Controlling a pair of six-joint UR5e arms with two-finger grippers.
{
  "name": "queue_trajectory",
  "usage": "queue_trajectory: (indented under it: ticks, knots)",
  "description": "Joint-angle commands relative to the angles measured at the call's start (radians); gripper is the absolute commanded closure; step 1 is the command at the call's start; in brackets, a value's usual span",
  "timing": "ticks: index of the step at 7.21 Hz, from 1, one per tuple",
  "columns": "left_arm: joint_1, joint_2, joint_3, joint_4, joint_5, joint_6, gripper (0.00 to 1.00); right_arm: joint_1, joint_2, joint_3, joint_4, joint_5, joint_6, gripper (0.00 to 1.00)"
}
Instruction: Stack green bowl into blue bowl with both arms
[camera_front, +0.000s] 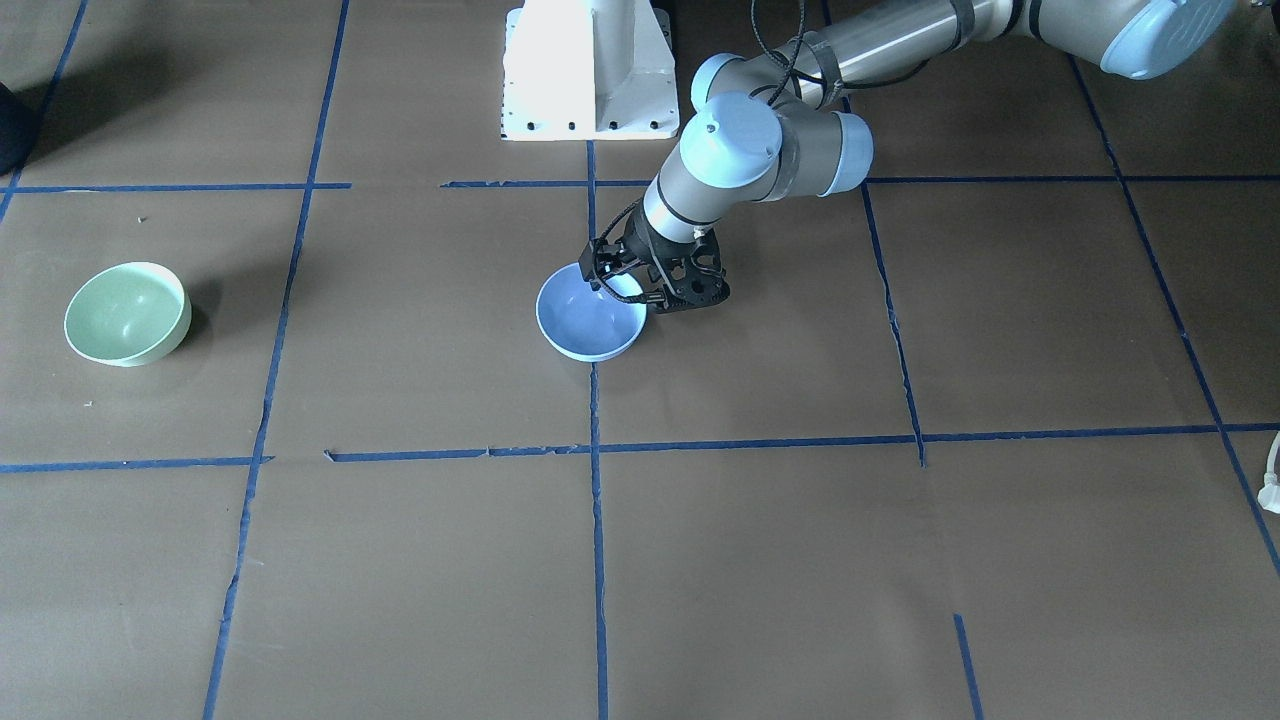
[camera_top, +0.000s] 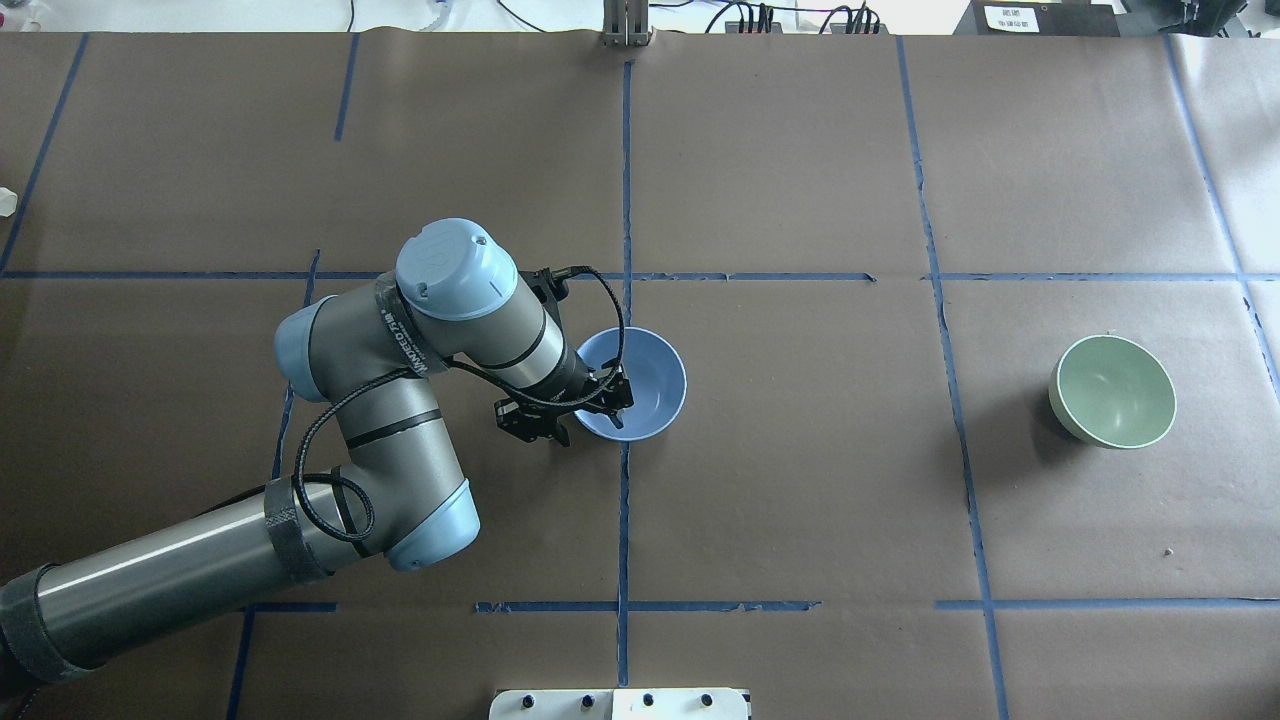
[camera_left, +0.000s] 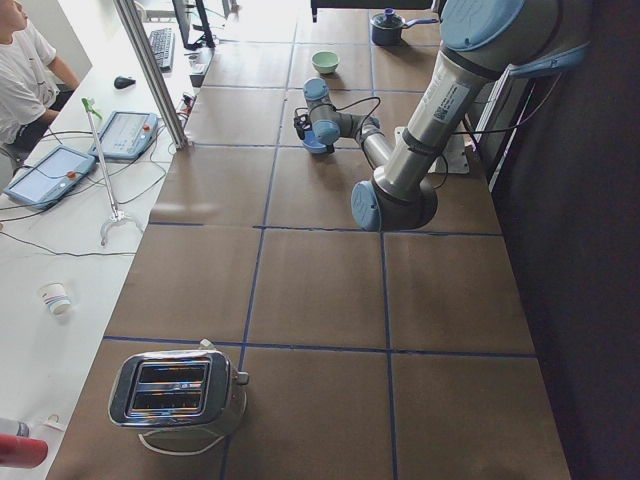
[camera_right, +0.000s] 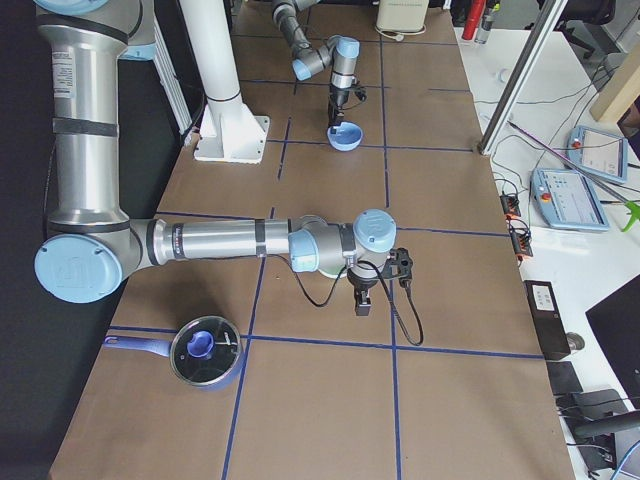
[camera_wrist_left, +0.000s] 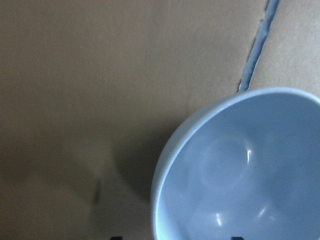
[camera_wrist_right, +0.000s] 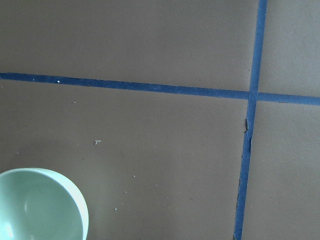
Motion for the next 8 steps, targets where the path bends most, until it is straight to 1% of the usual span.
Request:
queue_trajectory:
  ticks: [1,2,3,4,5,6,7,8]
  knots:
    - [-0.101,0.115,-0.215,0.006,0.002,0.001,0.0,-0.059,-0.011,-0.004,0.088,0.023,0.063,0.0]
    - [-0.142,0.138,-0.259,0.004,0.001,0.0,0.0,-0.117,-0.072,-0.003,0.259,0.052,0.198,0.0]
    - [-0.146,0.139,-0.261,0.006,0.002,0.0,0.0,-0.205,-0.111,-0.024,0.466,0.023,0.4,0.0]
    - [-0.146,0.145,-0.259,0.006,0.004,-0.002,0.0,-0.296,-0.114,-0.033,0.639,-0.043,0.63,0.0]
    - [-0.146,0.146,-0.262,0.006,0.002,-0.003,0.0,-0.367,-0.116,-0.067,0.685,-0.095,0.684,0.01]
    - [-0.146,0.148,-0.262,0.006,0.004,-0.003,0.0,-0.384,-0.116,-0.099,0.711,-0.097,0.686,0.14]
    - [-0.147,0.148,-0.262,0.006,0.004,-0.003,0.0,-0.387,-0.119,-0.099,0.715,-0.097,0.694,0.63]
    - [-0.147,0.148,-0.262,0.006,0.004,-0.003,0.0,-0.387,-0.122,-0.099,0.715,-0.094,0.691,1.0]
